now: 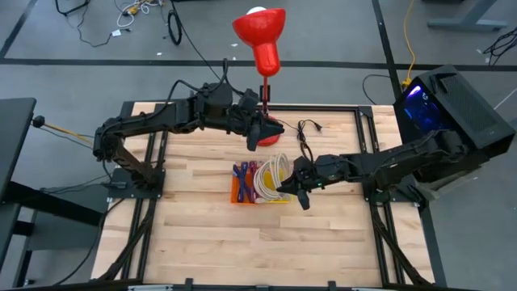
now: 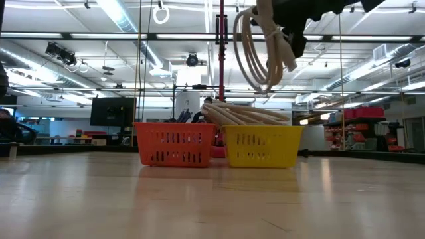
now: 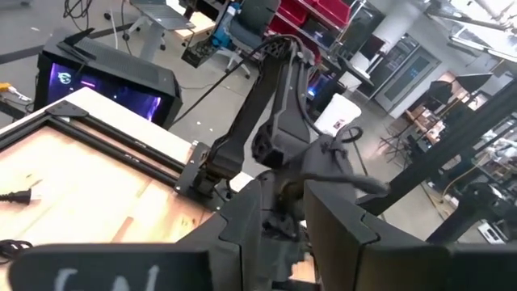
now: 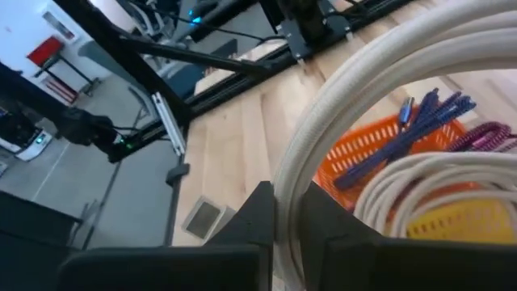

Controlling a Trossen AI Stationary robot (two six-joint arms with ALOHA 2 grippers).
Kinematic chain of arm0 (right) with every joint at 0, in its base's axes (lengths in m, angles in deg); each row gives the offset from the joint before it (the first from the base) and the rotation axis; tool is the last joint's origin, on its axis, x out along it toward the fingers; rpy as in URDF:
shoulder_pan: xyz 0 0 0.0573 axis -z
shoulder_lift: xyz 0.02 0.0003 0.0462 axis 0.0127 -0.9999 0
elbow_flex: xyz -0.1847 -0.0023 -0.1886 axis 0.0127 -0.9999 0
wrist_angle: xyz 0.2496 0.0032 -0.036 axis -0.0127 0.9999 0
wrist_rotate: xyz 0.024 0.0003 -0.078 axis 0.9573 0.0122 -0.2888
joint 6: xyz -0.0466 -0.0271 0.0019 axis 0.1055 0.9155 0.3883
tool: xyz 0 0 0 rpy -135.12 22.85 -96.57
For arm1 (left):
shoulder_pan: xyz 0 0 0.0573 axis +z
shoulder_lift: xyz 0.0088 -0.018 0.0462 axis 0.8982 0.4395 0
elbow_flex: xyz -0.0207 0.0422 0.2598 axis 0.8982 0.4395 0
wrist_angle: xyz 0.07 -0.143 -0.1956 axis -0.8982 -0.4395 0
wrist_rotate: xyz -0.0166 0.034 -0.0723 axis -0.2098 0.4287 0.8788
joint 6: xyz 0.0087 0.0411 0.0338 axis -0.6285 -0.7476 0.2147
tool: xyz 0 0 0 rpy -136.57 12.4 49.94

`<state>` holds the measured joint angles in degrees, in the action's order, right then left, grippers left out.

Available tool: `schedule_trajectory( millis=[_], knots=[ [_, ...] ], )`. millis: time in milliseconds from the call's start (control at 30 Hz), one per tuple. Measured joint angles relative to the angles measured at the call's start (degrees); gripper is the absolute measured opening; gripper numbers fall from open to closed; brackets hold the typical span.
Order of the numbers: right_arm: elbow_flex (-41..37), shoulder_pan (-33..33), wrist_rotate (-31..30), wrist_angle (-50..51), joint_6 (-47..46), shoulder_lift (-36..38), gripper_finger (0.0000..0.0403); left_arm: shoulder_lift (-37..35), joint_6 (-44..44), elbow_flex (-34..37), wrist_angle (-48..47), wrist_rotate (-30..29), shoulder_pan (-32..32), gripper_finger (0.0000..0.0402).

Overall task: Pick & Place USB Port
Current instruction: Put the brown HDMI cable into the yellow bin

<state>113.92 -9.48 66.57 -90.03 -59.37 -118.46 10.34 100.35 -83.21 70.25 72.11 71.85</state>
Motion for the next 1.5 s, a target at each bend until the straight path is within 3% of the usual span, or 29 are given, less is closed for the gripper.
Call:
schedule_trajectory(
  millis=[500,867,1167,1500],
  knots=[
    [0.00,1.99,0.61,-0.02,-0.05,-7.51,0.0020,-0.13,-0.24,0.00,-0.37,1.41,-0.11,0.0101],
    [-0.04,3.90,1.62,-0.23,-0.04,-8.03,0.0020,-0.13,-0.24,0.02,-1.34,1.51,-0.17,0.0101],
    [-0.04,4.19,1.09,-0.20,-0.11,-8.03,0.0122,-0.13,-0.24,0.02,-1.34,1.51,-0.20,0.0101],
    [-0.04,4.19,1.75,-0.30,-0.22,-8.01,0.0123,-0.13,-0.22,0.04,-1.32,1.51,-0.20,0.0101]
  ],
)
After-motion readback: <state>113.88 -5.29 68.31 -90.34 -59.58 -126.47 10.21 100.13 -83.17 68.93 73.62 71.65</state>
